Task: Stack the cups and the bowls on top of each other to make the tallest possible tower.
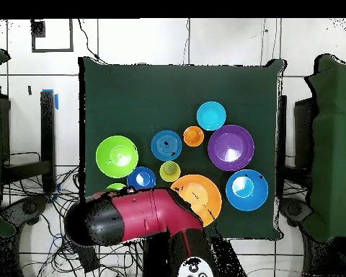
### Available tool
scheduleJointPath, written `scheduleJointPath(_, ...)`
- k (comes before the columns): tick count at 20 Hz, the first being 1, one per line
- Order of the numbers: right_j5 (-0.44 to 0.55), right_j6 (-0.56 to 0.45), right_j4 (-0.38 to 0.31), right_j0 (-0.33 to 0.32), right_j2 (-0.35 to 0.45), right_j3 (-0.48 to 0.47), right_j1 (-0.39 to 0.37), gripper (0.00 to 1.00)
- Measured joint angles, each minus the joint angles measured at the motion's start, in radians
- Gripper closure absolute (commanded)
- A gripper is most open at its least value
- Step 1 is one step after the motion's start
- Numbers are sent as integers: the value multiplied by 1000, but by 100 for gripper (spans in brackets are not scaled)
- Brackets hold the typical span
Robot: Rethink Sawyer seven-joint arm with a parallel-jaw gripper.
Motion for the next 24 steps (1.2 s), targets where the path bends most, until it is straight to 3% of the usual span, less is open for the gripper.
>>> scheduleJointPath(5,0,0,-15,0,0,0,18,0)
scheduleJointPath(11,-38,0,-140,23,-28,-16,125,0)
scheduleJointPath(18,-232,0,-286,34,-84,-69,403,0)
scheduleJointPath(24,-317,0,-361,48,-134,-122,589,0)
